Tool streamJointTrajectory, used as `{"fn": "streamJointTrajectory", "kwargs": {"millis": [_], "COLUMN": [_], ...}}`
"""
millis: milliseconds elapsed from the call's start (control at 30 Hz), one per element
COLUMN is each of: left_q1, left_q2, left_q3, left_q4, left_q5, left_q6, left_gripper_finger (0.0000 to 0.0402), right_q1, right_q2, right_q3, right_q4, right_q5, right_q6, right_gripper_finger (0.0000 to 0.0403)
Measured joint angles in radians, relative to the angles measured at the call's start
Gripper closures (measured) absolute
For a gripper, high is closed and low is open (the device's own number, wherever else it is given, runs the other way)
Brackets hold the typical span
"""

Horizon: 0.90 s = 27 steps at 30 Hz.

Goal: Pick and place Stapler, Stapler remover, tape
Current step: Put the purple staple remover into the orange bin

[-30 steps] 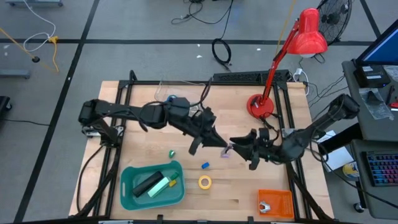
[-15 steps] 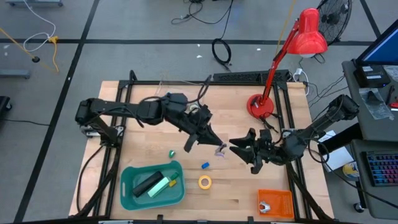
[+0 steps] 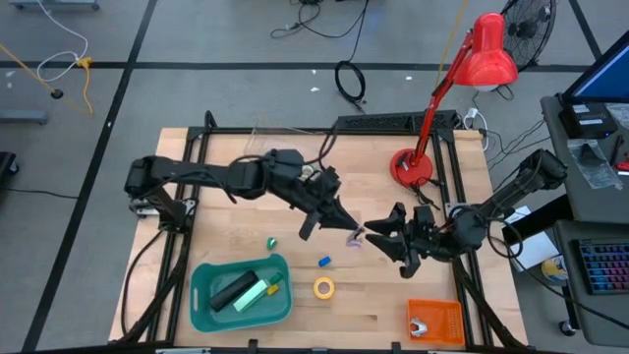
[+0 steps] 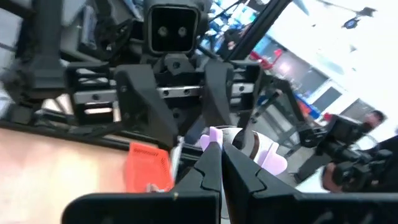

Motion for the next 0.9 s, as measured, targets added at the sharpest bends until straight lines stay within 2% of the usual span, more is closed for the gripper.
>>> {"fn": "streamJointTrajectory", "kwargs": {"millis": [267, 367, 600, 767, 900], "left_q1": [0.012, 0.015, 0.013, 0.018, 0.030], "left_q2": [0.022, 0.022, 0.022, 0.022, 0.022], "left_q3": [0.000, 0.000, 0.000, 0.000, 0.000], "left_q4": [0.052, 0.050, 0.039, 0.038, 0.036], "left_q5": [0.015, 0.022, 0.037, 0.055, 0.056], "left_q6": [-0.026, -0.028, -0.030, -0.036, -0.066], "left_gripper_finger": [0.0401, 0.0401, 0.0401, 0.0401, 0.0382], "right_q1": [0.000, 0.000, 0.000, -0.001, -0.001], "right_q2": [0.005, 0.004, 0.004, 0.004, 0.004], "right_q3": [0.000, 0.000, 0.000, 0.000, 0.000], "right_q4": [0.000, 0.001, 0.000, 0.002, 0.008], "right_q5": [0.001, 0.001, -0.016, -0.023, -0.021], "right_q6": [-0.001, -0.002, -0.037, -0.028, -0.013], "right_gripper_finger": [0.0255, 0.0288, 0.0392, 0.0395, 0.0400]}}
